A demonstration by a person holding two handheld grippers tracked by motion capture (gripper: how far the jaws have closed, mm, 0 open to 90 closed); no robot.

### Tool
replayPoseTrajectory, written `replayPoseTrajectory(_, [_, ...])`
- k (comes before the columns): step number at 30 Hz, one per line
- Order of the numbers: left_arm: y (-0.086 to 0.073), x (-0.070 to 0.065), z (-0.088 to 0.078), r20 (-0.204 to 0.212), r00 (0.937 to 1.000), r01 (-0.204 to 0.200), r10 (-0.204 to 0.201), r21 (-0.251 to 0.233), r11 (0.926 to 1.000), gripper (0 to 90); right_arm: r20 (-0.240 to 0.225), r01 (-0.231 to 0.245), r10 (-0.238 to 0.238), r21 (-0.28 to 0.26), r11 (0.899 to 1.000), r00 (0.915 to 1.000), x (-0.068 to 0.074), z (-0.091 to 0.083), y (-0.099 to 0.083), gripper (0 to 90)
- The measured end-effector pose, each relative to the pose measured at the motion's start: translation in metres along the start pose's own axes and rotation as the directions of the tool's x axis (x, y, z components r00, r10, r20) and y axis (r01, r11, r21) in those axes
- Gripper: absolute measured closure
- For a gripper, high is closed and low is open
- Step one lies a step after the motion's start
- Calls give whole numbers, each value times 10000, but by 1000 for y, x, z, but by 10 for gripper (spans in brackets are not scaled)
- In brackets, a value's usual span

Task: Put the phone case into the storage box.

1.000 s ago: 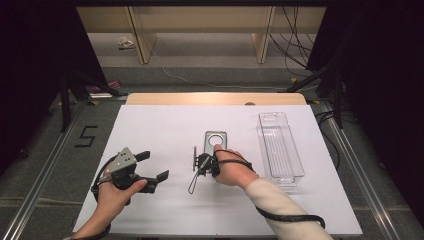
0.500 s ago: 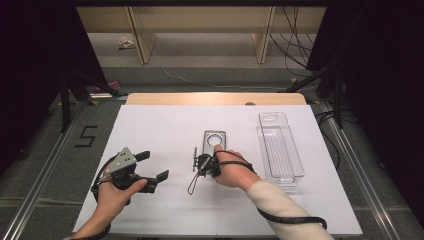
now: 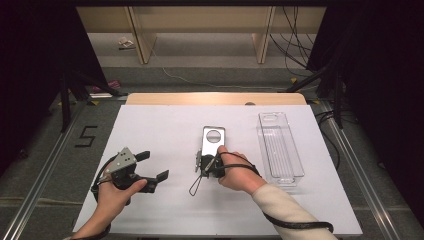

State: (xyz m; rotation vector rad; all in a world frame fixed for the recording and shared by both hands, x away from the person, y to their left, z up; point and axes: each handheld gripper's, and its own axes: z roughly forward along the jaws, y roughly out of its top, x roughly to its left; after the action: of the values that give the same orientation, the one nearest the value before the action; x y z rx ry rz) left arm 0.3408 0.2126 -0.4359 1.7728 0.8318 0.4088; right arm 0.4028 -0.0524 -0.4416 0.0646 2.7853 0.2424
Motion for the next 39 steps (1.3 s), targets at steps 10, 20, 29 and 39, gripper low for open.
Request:
replayPoseTrajectory(10, [0,0,0,-5,10000,18,-18,-16,10000,21,131,-5,10,-419,9991,9999,3,-4,-5,891])
replayPoseTrajectory(20, [0,0,0,-10,10000,21,-21,-25,10000,21,198,-214,234,-967,9951,9995,6,-9,-9,891])
replayPoseTrajectory(29, [0,0,0,-15,10000,14,-14,-7,10000,22,286,-235,279,-1435,9894,9992,9,-13,-12,891])
replayPoseTrajectory(39, [0,0,0,-22,10000,23,-23,-7,10000,21,415,-369,480,-2374,9707,9980,10,-14,-21,891])
